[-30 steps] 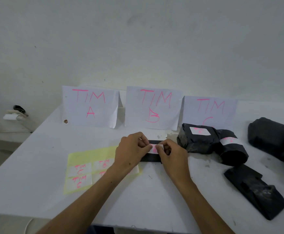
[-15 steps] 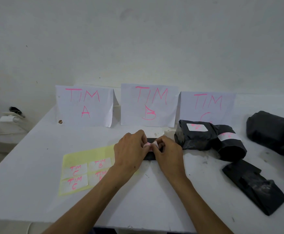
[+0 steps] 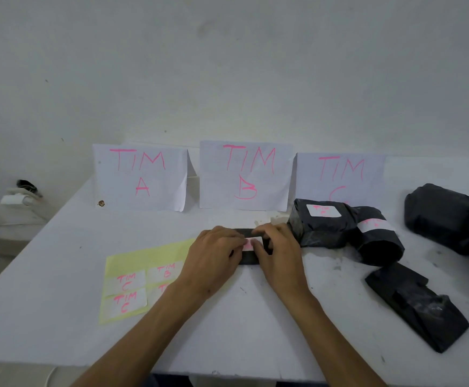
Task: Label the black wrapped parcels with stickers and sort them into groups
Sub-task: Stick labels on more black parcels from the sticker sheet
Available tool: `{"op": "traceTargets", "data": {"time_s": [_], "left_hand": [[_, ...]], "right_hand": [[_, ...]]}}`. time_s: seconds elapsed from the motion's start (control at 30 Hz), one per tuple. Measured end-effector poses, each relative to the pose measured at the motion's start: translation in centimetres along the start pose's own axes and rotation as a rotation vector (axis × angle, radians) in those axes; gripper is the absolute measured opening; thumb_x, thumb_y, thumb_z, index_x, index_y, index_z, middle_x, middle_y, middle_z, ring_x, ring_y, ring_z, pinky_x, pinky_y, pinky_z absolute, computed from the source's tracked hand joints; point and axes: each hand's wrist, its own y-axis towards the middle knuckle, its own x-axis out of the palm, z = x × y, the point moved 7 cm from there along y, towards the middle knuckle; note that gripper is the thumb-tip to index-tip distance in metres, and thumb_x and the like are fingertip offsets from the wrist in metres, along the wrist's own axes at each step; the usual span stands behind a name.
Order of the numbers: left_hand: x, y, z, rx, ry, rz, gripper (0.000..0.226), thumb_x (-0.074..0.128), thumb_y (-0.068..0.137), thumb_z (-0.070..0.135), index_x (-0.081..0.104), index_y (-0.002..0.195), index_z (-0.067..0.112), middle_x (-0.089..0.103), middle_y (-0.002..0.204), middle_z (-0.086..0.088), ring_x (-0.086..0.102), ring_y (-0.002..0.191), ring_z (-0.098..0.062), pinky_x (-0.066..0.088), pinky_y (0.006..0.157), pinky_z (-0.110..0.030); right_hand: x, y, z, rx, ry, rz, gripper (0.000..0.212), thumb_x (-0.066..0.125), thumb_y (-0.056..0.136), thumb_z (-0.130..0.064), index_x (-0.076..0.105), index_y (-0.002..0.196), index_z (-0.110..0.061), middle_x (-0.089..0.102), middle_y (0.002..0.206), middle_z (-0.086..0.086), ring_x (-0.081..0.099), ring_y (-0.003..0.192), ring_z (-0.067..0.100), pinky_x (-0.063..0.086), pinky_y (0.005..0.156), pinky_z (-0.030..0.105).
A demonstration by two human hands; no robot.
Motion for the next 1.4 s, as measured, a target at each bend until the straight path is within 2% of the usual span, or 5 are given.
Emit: {"op": "traceTargets", "data": {"time_s": [0.4,0.8,0.9,1.17,1.4], "left_hand": [[-0.5,-2.2,-0.7,-0.095,0.088,-0.039,0.039,0.054,0.093,0.039,0.075,0.119,0.019,0.071,0.126,0.004,0.064,0.124,-0.019,0.055,0.095,-0.035],[-0.6,-1.6,-0.1,-0.093,0.118,-0.163,0.044,0.048,0.102,0.037,0.058,0.141,0.018,0.051,0.152,0.002,0.043,0.143,-0.020,0.037,0.114,-0.037],[-0.6,-1.5,0.7,-0.085,0.093,-0.116,0.043,0.060,0.097,0.029,0.061,0.137,0.013,0.055,0.148,-0.006,0.048,0.140,-0.023,0.033,0.117,-0.037],[-0.2,-0.2,8.4,0.139,-0.187,-0.006,0.023,0.068,0.091,0.015,0.070,0.114,0.018,0.072,0.110,0.002,0.064,0.100,-0.016,0.057,0.088,-0.033],[5.3,0.6,16.2,0.369,-0.275,-0.210,0.035,0.050,0.101,0.038,0.060,0.132,0.026,0.061,0.134,0.007,0.059,0.118,-0.011,0.051,0.100,-0.029]], "right_hand": [[-0.7,-1.7,-0.2,-0.155,-0.279,-0.034,0.023,0.068,0.095,-0.018,0.076,0.113,-0.005,0.063,0.106,0.002,0.057,0.100,0.017,0.053,0.083,0.025],[-3.0,-3.5,0.7,-0.086,-0.164,-0.324,0.046,0.055,0.104,-0.033,0.055,0.146,-0.014,0.046,0.153,-0.005,0.043,0.139,0.009,0.019,0.109,0.004],[-4.3,-3.4,0.2,-0.083,-0.113,-0.368,0.034,0.058,0.103,-0.030,0.068,0.133,-0.017,0.057,0.143,-0.007,0.054,0.128,0.007,0.035,0.107,0.012],[-11.5,-2.5,-0.9,-0.015,0.129,-0.221,0.016,0.064,0.099,-0.017,0.077,0.097,-0.010,0.076,0.083,-0.004,0.071,0.072,0.010,0.058,0.070,0.022],[-22.1,-2.9,4.5,0.127,-0.025,0.292,0.013,0.064,0.099,-0.020,0.074,0.092,-0.017,0.072,0.076,-0.008,0.069,0.071,0.008,0.059,0.068,0.027]]}}
